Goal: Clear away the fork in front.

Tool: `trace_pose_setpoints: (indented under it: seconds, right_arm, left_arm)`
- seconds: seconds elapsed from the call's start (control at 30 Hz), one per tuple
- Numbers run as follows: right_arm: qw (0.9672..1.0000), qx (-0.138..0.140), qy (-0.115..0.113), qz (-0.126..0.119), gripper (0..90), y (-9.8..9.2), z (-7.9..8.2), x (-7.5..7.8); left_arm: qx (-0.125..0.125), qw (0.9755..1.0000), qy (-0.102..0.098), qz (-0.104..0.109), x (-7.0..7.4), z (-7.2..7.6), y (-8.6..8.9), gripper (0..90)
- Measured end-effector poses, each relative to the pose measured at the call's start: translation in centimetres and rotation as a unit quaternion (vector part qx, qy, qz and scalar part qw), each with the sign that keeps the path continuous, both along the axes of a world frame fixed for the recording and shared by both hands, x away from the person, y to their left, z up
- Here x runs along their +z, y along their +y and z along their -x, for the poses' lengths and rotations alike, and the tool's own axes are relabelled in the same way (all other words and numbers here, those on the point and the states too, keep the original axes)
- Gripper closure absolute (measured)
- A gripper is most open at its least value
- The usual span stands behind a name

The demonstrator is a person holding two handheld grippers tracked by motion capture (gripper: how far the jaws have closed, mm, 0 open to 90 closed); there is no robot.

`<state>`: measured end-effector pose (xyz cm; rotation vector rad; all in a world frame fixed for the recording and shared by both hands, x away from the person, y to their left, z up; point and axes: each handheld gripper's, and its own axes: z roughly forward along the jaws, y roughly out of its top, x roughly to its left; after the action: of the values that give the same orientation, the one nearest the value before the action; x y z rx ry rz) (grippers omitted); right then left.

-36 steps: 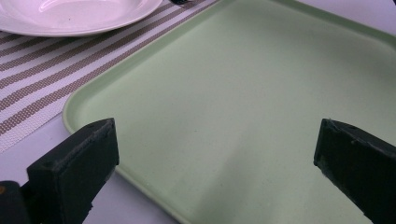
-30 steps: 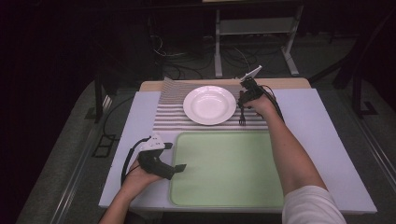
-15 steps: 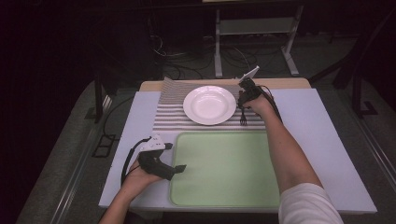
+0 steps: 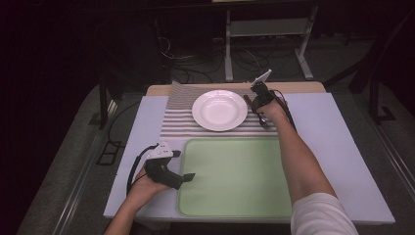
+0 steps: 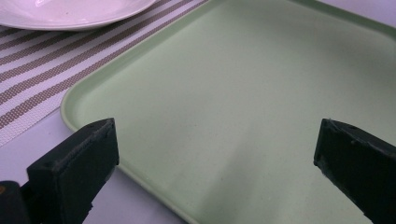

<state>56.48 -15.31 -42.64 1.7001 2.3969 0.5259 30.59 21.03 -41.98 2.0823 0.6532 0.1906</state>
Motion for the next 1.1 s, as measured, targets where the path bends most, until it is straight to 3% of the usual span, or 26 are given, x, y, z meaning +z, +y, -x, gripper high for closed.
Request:
trace_pose_setpoints:
  seconds: [0.1, 0.2, 0.27, 0.6, 0.87, 0.93, 0.97, 1.1]
  right_arm:
    - [1.0, 0.002, -0.003, -0.004, 76.4, -0.3, 0.1, 0.1]
    - [0.9995, -0.005, -0.012, -0.03, 76.5, -1.2, 0.4, 0.6]
    - [0.9994, -0.005, -0.015, -0.032, 76.4, -1.4, 0.5, 0.8]
    - [0.9958, 0.007, -0.06, -0.069, 76.8, -3.7, 3.0, 3.8]
    - [0.9894, 0.027, -0.111, -0.09, 76.8, -5.4, 5.8, 7.1]
    - [0.9856, 0.04, -0.128, -0.102, 76.8, -5.8, 7.1, 8.2]
    - [0.9856, 0.04, -0.128, -0.102, 76.8, -5.8, 7.1, 8.2]
    - [0.9804, 0.065, -0.146, -0.115, 76.8, -6.0, 9.2, 9.2]
  left_arm:
    - [0.0, 1.0, 0.0, -0.001, 0.0, 0.0, 0.1, 0.0]
    - [-0.001, 1.0, 0.0, -0.003, -0.1, 0.0, 0.1, 0.0]
    - [-0.001, 1.0, 0.0, -0.003, -0.1, 0.0, 0.1, 0.0]
    - [0.002, 1.0, 0.0, -0.004, -0.1, 0.0, 0.2, 0.0]
    - [0.002, 1.0, -0.002, -0.007, -0.1, 0.1, 0.0, 0.0]
    - [0.003, 1.0, -0.002, -0.008, -0.1, 0.0, 0.0, 0.0]
    - [0.003, 1.0, -0.002, -0.008, -0.1, 0.0, 0.1, 0.0]
    - [0.005, 1.0, -0.001, -0.007, -0.1, 0.0, 0.1, 0.0]
